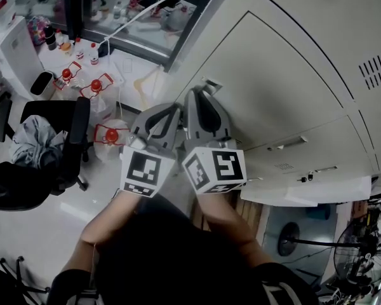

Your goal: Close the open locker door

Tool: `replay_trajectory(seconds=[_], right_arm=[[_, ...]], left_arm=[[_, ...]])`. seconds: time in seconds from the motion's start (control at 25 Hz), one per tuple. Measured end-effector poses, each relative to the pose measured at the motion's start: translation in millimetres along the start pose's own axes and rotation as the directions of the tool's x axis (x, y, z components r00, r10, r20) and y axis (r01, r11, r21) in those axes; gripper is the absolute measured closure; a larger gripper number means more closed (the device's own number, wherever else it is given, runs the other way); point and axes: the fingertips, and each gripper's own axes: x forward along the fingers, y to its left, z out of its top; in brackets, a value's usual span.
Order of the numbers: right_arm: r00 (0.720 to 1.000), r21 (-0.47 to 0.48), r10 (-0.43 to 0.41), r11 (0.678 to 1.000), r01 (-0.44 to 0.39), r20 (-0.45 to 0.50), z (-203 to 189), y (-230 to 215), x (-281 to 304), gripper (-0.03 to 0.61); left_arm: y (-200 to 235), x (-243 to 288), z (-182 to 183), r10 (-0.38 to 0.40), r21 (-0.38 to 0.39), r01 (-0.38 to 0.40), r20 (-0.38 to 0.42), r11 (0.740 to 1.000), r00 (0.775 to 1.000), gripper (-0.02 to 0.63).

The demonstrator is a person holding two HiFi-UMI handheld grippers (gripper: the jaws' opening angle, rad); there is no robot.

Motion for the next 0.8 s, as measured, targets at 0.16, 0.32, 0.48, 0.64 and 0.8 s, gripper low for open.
replay_trajectory(seconds=[0.16,0.32,0.48,0.64,0.8], right_arm=[[1.0,0.002,0.0,1.0,0.0,0.0,-0.3,0.2,0.4,0.537],[1.0,0.008,0.004,1.0,-0.004,-0.008,-0.5,0.3,0.8,0.537],[1.0,0.019,0.017,1.0,-0.017,-0.017,-0.1,2.8,0.4,0.535],[0.999,0.017,0.025,1.0,-0.025,-0.036,-0.1,5.6,-0.3,0.532],[0.998,0.005,0.042,0.999,-0.042,-0.05,-0.3,8.9,-1.7,0.505]], left_arm=[[-1.7,6.7,-1.6,-0.012,-0.001,0.012,-0.004,1.0,1.0,0.612],[-2.6,12.0,-4.4,-0.023,-0.006,0.023,-0.015,1.0,1.0,0.612],[-3.2,16.0,-4.7,-0.028,-0.005,0.028,-0.02,1.0,0.999,0.612],[-3.2,15.8,-4.3,-0.027,-0.006,0.027,-0.019,1.0,0.999,0.612],[-3.9,14.3,-4.1,-0.028,-0.011,0.027,-0.013,1.0,1.0,0.612]])
